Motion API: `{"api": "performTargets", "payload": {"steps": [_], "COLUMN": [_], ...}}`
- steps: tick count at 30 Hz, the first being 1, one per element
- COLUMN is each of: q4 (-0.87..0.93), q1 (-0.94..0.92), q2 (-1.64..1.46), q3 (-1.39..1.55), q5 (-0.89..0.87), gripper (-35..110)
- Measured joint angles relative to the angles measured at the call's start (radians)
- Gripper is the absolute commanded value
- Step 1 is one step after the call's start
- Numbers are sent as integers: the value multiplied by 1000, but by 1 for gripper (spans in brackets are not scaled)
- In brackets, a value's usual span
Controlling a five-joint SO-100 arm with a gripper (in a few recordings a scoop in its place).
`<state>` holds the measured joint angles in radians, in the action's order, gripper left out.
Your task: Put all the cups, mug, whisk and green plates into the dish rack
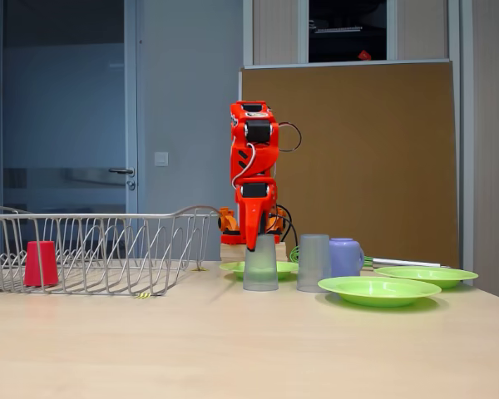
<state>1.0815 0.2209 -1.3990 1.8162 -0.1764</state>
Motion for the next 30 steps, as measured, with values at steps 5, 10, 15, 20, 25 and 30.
{"api": "performTargets", "payload": {"steps": [5, 10, 15, 20, 25, 30], "q4": [-8, -2, 60, 155, 169, 138], "q1": [-2, -2, -2, -2, -2, -2], "q2": [20, 40, 61, 61, 83, 127], "q3": [-29, -78, -149, -241, -262, -262], "q5": [-9, 0, 12, 18, 18, 18], "gripper": [12, 3, 3, 4, 4, 7]}}
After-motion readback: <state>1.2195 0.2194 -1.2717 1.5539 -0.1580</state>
